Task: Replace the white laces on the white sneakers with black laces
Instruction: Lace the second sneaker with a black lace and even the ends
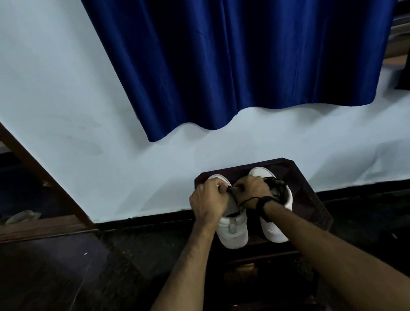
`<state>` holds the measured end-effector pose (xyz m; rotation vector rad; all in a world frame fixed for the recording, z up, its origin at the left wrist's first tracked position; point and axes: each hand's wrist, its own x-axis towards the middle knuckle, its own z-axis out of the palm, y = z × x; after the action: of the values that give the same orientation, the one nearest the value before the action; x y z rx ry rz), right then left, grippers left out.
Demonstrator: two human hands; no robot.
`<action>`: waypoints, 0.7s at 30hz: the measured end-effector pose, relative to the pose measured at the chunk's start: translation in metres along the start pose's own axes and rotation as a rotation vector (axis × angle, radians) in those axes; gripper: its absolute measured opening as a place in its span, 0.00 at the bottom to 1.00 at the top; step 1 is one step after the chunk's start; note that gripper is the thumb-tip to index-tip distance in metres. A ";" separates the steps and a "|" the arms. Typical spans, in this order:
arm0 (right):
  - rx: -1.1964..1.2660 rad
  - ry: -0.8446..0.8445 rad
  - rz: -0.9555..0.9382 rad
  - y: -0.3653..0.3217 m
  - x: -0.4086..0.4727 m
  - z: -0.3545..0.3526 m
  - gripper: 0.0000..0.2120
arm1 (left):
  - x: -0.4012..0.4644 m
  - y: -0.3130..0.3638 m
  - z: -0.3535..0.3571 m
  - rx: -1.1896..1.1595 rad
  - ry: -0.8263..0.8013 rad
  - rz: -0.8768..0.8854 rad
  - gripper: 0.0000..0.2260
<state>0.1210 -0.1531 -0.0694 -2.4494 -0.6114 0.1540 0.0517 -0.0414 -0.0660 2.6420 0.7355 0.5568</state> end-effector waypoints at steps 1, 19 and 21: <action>0.042 0.001 0.026 0.004 0.002 0.000 0.09 | -0.002 -0.002 0.006 0.043 0.024 0.035 0.09; 0.920 -0.260 0.283 0.043 0.013 0.002 0.09 | -0.003 -0.005 0.033 0.112 0.146 0.218 0.03; 0.940 -0.267 0.283 0.044 0.013 0.003 0.11 | -0.002 -0.002 0.034 0.125 0.134 0.209 0.03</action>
<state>0.1492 -0.1769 -0.0966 -1.5839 -0.2022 0.7137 0.0643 -0.0482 -0.0970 2.8402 0.5494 0.7741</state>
